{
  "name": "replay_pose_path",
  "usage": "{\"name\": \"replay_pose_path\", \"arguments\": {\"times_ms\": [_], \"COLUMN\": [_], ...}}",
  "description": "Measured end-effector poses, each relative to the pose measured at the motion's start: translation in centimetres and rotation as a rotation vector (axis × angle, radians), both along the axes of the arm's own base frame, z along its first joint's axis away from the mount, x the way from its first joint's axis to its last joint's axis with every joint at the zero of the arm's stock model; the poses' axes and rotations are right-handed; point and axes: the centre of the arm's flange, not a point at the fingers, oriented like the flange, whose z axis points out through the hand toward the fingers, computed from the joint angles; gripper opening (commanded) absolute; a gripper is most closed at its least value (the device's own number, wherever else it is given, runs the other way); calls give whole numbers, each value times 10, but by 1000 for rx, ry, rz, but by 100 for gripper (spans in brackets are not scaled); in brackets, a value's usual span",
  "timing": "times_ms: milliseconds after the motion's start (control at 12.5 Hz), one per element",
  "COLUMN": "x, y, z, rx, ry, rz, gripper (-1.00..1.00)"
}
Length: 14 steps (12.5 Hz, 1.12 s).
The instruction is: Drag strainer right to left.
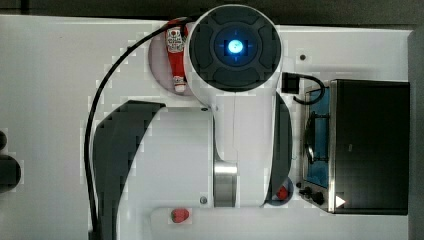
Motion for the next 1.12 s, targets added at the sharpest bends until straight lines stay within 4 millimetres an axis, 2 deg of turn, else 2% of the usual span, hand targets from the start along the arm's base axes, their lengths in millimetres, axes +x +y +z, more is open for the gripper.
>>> {"name": "replay_pose_path", "arguments": {"times_ms": [80, 160, 240, 320, 400, 560, 640, 720, 800, 880, 960, 1120], "x": [-48, -96, -136, -164, -182, -193, -187, -175, -154, -129, -105, -75], "y": [-6, -12, -16, -19, -22, -27, -29, -30, -32, -31, -30, -26], "z": [-8, 1, 18, 41, 66, 109, 116, 112, 96, 66, 26, -78], "rx": [-9, -11, -3, 13, 27, 6, 10, 6, -6, -4, 5, 1], "ry": [128, 200, 197, 140, 57, -114, -171, -201, -204, -174, -136, -25], "rz": [-33, -70, -87, -94, -101, -124, -135, -138, -141, -140, -140, -144], "gripper": [59, 81, 99, 100, 100, 100, 100, 100, 100, 100, 100, 100]}}
